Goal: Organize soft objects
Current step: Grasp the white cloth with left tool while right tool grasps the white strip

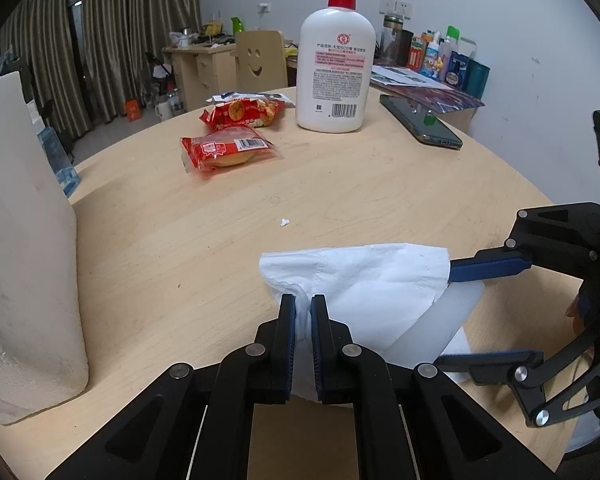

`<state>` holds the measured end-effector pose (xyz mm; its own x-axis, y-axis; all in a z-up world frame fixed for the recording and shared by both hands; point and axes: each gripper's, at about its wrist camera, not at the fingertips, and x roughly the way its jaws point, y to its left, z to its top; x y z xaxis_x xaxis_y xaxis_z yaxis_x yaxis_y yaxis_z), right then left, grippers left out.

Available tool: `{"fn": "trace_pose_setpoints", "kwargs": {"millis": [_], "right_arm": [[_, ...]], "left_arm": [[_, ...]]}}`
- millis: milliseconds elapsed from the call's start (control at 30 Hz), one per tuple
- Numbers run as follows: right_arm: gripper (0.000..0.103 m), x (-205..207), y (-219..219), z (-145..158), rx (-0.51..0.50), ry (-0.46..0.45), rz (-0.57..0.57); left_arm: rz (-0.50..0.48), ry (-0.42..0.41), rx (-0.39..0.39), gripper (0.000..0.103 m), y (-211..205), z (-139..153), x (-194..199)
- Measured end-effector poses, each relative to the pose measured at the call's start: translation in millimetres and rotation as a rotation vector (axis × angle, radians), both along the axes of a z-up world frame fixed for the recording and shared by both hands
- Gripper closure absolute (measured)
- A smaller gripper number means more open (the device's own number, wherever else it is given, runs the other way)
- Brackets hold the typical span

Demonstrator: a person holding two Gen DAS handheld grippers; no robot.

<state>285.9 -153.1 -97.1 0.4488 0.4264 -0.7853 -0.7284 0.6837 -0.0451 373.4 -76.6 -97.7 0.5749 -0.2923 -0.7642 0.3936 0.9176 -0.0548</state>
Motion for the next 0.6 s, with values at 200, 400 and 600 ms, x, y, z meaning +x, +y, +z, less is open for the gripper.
{"fn": "trace_pose_setpoints", "kwargs": {"millis": [200, 400, 600], "right_arm": [[0.045, 3.9, -0.1, 0.8, -0.010, 0.019, 0.018], [0.071, -15.3, -6.6, 7.4, -0.013, 0.026, -0.018], [0.074, -45.1, -11.5, 12.0, 0.018, 0.060, 0.028]], "left_arm": [[0.000, -0.002, 0.004, 0.095, -0.5, 0.4, -0.2], [0.001, 0.003, 0.002, 0.095, -0.1, 0.7, -0.7], [0.003, 0.014, 0.000, 0.095, 3.7, 1.3, 0.3]]}}
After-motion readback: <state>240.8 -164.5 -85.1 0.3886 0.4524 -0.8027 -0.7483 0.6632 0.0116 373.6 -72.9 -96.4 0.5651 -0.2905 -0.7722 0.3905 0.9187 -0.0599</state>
